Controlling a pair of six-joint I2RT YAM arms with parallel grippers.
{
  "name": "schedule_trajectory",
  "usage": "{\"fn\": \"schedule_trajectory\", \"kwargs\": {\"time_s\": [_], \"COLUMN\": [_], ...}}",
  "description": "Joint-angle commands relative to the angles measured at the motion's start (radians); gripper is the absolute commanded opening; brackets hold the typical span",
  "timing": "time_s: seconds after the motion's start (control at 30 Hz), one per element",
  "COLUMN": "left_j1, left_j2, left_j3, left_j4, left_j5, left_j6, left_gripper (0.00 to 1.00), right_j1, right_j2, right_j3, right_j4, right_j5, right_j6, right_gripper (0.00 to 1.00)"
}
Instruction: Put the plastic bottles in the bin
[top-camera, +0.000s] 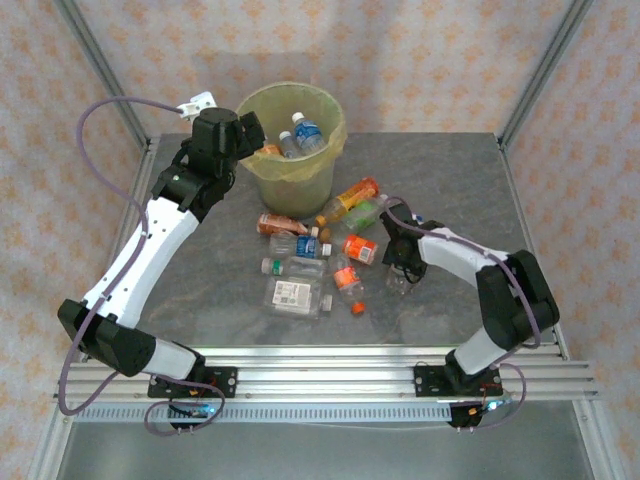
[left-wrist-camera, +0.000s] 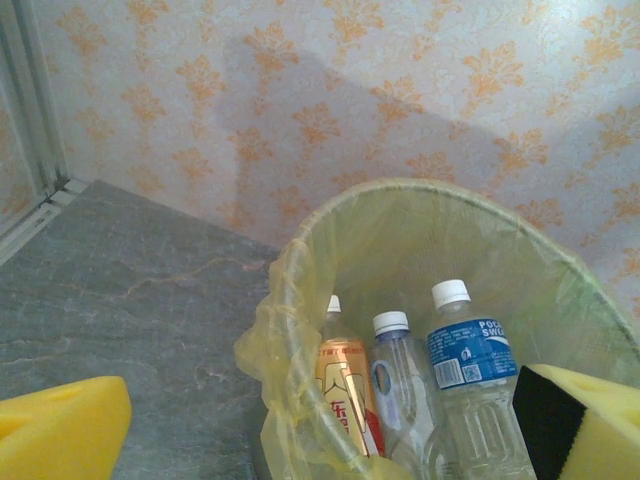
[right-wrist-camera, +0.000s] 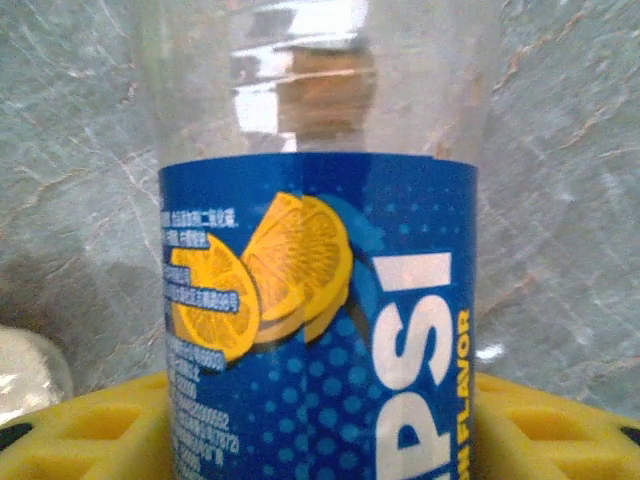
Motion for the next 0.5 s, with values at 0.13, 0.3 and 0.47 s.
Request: {"fn": "schedule_trajectory", "kwargs": {"time_s": [0.13,0.3,0.47], "left_j1": [0.01,0.002,-0.051], "left_j2": [-0.018,0.013,0.055], "left_j3": [0.052,0.105,0.169], "left_j4": [-0.048,-0.079,-0.097], "left_j5": [0.081,0.218,0.327], "left_j6": [-0.008,0.002,0.039], "left_gripper": [1.0,1.0,1.0], "right_j1": [-0.003,-0.002,0.015], "right_j2": [-0.227,-0.428,-0.554], "right_j3": [-0.023,-0.097,-0.141], "right_j4": [-0.011,0.149,0.298], "right_j5": [0.074,-0.027,-0.116], "right_j6": [-0.068,-0.139,-0.203], "right_gripper": [0.48,0.47,0.47]}}
